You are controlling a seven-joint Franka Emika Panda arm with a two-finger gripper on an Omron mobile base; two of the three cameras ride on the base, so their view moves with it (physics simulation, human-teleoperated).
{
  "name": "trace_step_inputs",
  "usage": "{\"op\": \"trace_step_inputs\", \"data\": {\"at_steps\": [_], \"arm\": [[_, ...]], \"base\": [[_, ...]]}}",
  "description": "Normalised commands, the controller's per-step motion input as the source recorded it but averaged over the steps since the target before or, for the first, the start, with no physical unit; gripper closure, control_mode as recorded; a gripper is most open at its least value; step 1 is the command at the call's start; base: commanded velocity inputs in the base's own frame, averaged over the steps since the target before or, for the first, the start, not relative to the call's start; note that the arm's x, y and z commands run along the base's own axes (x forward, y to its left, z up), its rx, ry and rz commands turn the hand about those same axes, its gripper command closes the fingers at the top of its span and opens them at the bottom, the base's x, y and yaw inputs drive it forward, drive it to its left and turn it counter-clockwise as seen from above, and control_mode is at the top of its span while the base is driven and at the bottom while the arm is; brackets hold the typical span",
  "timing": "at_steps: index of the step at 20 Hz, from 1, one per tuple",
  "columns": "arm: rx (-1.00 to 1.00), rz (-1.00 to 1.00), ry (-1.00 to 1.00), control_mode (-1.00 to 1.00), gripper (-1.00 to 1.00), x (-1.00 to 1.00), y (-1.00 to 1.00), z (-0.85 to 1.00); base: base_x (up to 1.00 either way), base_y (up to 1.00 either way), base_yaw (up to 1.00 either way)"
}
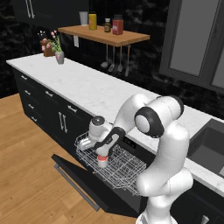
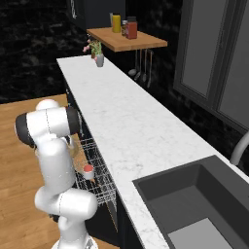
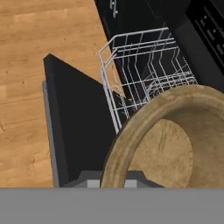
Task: Pick up the cup and bowl from the counter, place them in the dishwasher, and close the dishwasher door.
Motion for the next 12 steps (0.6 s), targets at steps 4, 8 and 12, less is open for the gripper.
{"op": "trace_step_inputs", "data": {"at_steps": [4,8,12], "arm": [[-0.13,0.02,0.14,-1.0,1.0,0.38,0.2,-0.38],[-0.1,-0.01,0.11,-1.0,1.0,0.19,0.32,-0.09],[-0.09,-0.07,0.02,-1.0,1.0,0.19,0.06,-0.07]], "base": [[0.0,0.0,0.0],[0.0,0.0,0.0],[0.0,0.0,0.0]]}}
